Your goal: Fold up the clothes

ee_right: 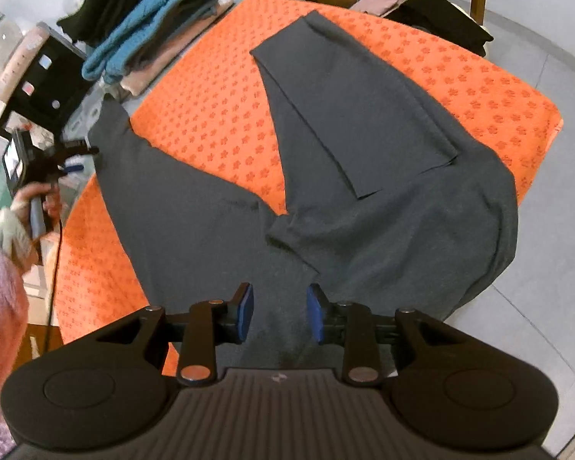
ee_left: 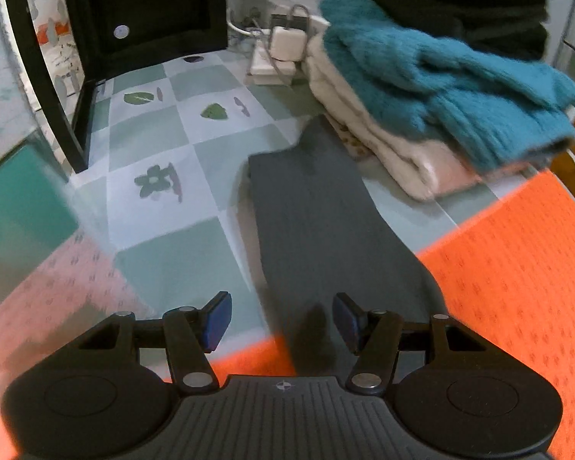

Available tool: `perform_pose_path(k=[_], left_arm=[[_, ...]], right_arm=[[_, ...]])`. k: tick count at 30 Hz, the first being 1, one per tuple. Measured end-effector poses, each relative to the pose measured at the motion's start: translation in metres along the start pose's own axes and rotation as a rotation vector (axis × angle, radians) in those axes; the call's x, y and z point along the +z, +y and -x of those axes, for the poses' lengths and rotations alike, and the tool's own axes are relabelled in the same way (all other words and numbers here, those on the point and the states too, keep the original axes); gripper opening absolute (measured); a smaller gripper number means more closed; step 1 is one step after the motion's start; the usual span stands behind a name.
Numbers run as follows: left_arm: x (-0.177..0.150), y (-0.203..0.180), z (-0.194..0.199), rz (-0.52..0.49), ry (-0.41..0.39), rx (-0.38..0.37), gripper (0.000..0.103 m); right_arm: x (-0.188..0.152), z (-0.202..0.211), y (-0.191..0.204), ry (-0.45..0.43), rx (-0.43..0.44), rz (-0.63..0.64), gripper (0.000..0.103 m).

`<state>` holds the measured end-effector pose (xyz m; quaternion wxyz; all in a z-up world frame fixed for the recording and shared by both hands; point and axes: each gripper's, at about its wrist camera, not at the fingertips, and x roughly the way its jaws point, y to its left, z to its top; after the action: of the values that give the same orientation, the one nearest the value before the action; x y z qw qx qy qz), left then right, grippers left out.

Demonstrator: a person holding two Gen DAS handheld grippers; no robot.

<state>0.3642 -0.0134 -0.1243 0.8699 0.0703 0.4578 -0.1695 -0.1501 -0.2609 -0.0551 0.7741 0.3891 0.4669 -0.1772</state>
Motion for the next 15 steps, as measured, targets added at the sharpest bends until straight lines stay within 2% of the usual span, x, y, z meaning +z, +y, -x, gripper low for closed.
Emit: perform_pose_path(k=[4,9,10,12,14,15], left_arm=[[0.013,0.006,-0.015,0.067,-0.033,0.001,0.061],[0.028,0.001,-0.029,0.078,-0.062,-0.02,0.06],[0.03,0.0,-0.03,0.07,-0.071,-0.023,0.057],[0.034,-0.004,-0.033,0.051,-0.089,-0.028,0.04],[0.033,-0.008,-0.031,0.027,-0.114,-0.04,0.007],[0.031,-0.012,-0.027,0.008,-0.135,-0.045,0.007]], right_arm=[[0.001,-0.009,0.012,0.004,-0.01,-0.006,0.035],[0.003,-0.018,0.021,0.006,-0.026,-0.021,0.035],[0.003,-0.019,0.022,0.006,-0.03,-0.029,0.035],[0.003,-0.021,0.023,0.007,-0.04,-0.038,0.035],[0.002,-0.023,0.025,0.009,-0.049,-0.035,0.035],[0.001,-0.023,0.026,0.009,-0.049,-0.031,0.035]])
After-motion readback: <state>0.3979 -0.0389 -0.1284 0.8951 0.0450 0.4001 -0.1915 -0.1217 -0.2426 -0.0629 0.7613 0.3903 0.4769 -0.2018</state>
